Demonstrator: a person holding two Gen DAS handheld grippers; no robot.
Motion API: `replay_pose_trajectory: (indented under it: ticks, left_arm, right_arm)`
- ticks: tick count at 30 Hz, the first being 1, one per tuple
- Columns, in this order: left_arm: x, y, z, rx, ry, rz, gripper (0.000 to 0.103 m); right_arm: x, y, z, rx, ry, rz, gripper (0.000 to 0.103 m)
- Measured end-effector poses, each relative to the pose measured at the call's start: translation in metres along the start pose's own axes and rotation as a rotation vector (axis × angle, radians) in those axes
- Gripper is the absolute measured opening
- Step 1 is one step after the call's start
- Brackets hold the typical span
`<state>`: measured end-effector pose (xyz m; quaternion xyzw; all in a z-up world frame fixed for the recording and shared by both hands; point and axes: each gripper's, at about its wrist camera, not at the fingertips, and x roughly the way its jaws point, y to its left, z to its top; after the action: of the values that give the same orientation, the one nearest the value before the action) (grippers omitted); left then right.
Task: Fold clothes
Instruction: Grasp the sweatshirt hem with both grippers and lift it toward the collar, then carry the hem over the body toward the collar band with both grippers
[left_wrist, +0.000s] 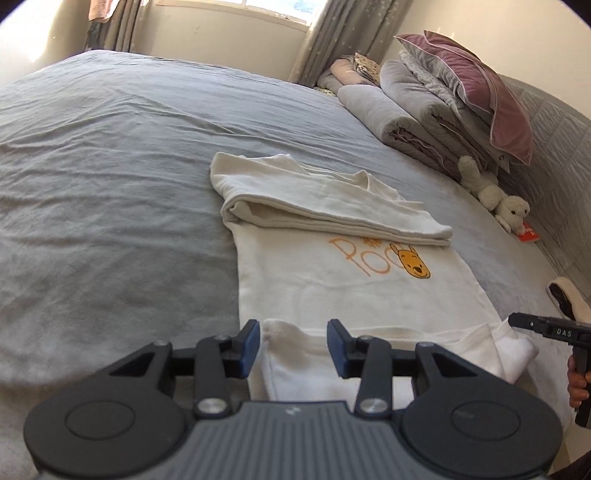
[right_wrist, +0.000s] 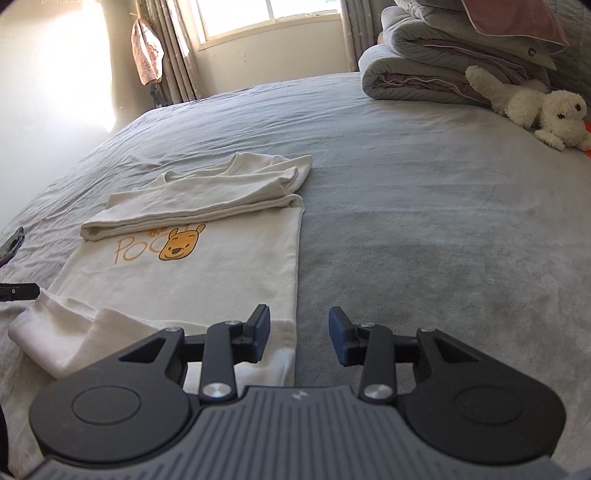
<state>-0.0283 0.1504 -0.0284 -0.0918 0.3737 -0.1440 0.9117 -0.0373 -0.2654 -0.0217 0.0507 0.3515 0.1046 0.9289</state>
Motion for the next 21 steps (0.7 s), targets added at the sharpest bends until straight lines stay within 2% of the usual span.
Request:
replay_pose_trajectory:
  ticks: [5, 10, 12, 14, 15, 16, 21]
  left_arm:
    - [0.003, -0.014, -0.008, 0.108, -0.009, 0.06, 0.04]
    - [0.006, -0.025, -0.015, 0.201, -0.012, 0.113, 0.041]
    - [0.006, -0.026, -0.016, 0.21, -0.018, 0.123, 0.033]
    - [0.004, -0.025, -0.016, 0.21, -0.028, 0.137, 0.016]
    - [0.004, -0.024, -0.016, 0.201, -0.031, 0.138, 0.015]
    - [0.003, -0.022, -0.015, 0.191, -0.034, 0.134, 0.012]
    - [-0.001, -0.021, -0.014, 0.163, -0.066, 0.14, 0.008]
  right_arm:
    - [0.004, 0.017, -0.008, -0.11, 0.026, 0.014, 0.04]
    - [0.007, 0.039, -0.021, -0.3, -0.001, -0.054, 0.039]
    - [0.007, 0.044, -0.025, -0.359, -0.013, -0.069, 0.036]
    - [0.007, 0.047, -0.028, -0.393, -0.025, -0.079, 0.028]
    - [0.006, 0.048, -0.029, -0.401, -0.029, -0.082, 0.019]
    - [0.006, 0.049, -0.029, -0.409, -0.033, -0.085, 0.015]
    - [0.004, 0.048, -0.03, -0.389, -0.056, -0.101, 0.011]
